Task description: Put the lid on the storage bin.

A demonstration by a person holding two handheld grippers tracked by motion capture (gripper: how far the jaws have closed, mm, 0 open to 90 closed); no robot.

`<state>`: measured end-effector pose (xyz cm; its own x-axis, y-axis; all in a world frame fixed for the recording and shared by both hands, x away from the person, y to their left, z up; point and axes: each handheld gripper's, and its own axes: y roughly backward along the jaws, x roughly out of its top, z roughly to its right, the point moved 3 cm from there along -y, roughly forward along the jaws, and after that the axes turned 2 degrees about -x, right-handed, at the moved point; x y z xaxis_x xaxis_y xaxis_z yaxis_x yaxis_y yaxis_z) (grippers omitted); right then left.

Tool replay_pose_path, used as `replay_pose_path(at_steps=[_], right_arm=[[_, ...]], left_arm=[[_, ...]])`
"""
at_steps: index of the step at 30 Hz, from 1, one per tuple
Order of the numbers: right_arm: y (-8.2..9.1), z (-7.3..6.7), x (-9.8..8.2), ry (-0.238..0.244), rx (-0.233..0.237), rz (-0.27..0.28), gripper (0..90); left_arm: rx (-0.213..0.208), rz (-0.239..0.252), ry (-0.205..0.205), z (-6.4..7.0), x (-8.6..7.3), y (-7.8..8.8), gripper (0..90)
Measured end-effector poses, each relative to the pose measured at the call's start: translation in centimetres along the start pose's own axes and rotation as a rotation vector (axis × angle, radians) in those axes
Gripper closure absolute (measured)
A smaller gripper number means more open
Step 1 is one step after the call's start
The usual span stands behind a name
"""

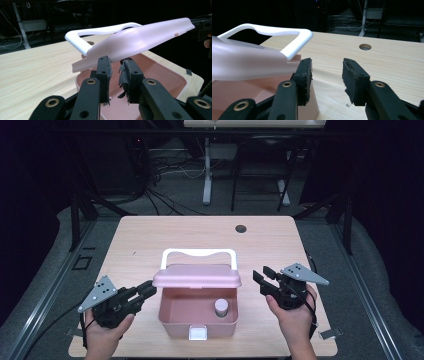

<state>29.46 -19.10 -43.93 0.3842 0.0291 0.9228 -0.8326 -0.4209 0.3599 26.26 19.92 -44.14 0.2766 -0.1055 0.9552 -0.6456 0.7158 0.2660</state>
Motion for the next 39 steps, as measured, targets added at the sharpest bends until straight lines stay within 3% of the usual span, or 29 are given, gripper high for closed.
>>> replay_pose_path(at_steps=[39], right_arm=[[-0.3, -0.3, -0.5, 0.003, 0.01, -0.009, 59.0]], left_arm=[[-0.021, -0.045, -0.008, 1.0, -3.1, 0.9, 77.7]])
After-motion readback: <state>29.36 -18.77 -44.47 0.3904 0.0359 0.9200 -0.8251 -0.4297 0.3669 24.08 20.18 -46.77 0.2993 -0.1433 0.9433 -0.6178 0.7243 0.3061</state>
